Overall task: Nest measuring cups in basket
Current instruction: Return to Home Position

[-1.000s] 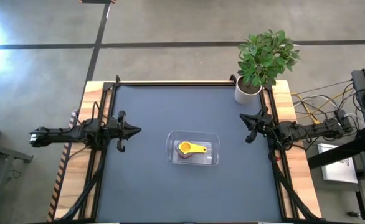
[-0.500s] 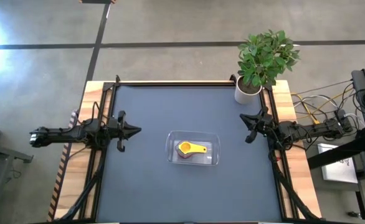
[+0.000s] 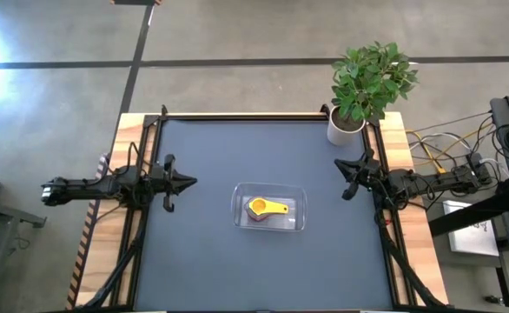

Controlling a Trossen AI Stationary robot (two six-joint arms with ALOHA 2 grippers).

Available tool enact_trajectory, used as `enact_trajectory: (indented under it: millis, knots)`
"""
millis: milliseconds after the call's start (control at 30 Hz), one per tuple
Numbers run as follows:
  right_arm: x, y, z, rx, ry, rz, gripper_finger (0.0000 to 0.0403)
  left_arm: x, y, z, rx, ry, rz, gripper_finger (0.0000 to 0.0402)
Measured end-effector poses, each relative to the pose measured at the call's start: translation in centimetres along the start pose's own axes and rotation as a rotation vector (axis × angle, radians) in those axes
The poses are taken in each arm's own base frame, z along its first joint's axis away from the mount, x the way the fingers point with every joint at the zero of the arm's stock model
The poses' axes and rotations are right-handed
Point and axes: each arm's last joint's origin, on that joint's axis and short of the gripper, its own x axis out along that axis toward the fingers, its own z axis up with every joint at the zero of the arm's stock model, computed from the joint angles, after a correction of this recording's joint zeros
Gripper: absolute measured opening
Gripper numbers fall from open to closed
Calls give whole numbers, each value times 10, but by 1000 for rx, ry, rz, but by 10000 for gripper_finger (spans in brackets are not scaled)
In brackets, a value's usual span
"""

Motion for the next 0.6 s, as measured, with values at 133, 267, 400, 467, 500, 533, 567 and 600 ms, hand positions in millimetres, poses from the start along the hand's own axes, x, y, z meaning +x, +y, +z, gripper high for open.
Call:
enact_trajectory:
  millis: [133, 267, 400, 467, 500, 533, 567, 600]
  knots:
    - [0, 0, 0, 0, 0, 0, 9, 0, 0, 0, 0, -1, -1, 0]
    - [0, 0, 0, 0, 0, 0, 9, 0, 0, 0, -1, -1, -1, 0]
    - [0, 0, 0, 0, 0, 0, 9, 0, 0, 0, -1, -3, -7, 0]
    - [0, 0, 0, 0, 0, 0, 9, 0, 0, 0, 0, 0, -7, 0]
    - [0, 0, 0, 0, 0, 0, 9, 0, 0, 0, 0, 2, -7, 0]
    - [0, 0, 0, 0, 0, 0, 9, 0, 0, 1, 0, 0, -7, 0]
    - [0, 0, 0, 0, 0, 0, 9, 0, 0, 2, -1, -4, -7, 0]
    - [0, 0, 0, 0, 0, 0, 9, 0, 0, 3, -2, -12, -8, 0]
